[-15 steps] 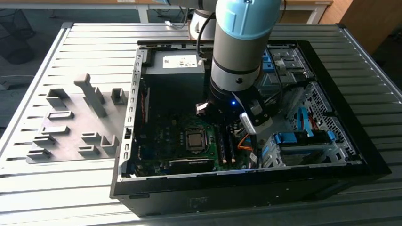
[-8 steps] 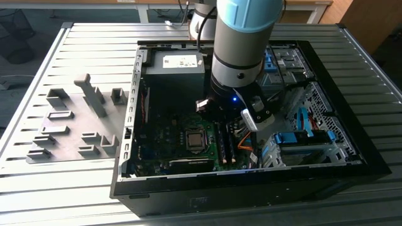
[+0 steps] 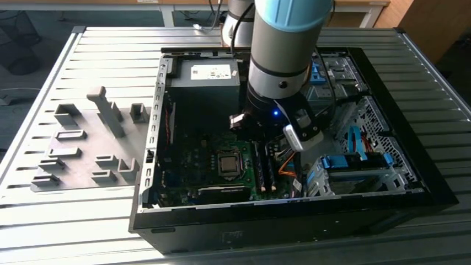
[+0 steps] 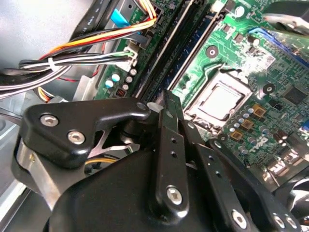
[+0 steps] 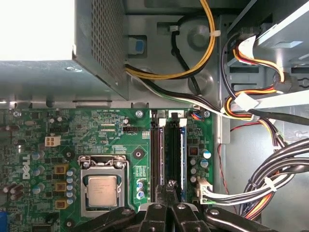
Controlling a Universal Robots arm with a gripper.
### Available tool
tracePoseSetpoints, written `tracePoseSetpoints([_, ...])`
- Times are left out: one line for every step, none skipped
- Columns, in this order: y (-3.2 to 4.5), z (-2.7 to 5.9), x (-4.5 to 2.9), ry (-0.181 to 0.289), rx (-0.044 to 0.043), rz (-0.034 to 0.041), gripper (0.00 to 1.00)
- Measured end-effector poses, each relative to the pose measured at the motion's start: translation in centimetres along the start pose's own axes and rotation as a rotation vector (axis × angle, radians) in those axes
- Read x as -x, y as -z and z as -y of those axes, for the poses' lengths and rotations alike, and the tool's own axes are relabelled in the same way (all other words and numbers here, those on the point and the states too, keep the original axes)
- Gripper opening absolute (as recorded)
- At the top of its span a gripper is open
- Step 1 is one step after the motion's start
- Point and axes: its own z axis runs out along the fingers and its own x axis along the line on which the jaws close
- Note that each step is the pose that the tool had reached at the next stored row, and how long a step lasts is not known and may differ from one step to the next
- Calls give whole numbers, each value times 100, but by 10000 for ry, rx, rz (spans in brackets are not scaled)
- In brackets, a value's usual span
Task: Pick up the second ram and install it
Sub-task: 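Press down the second ram until it locks into place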
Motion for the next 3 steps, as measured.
tracePoseSetpoints([6, 0, 0, 0, 1, 0, 11])
tracePoseSetpoints([7, 0, 0, 0, 0, 0, 11])
tracePoseSetpoints([8, 0, 0, 0, 1, 0, 11])
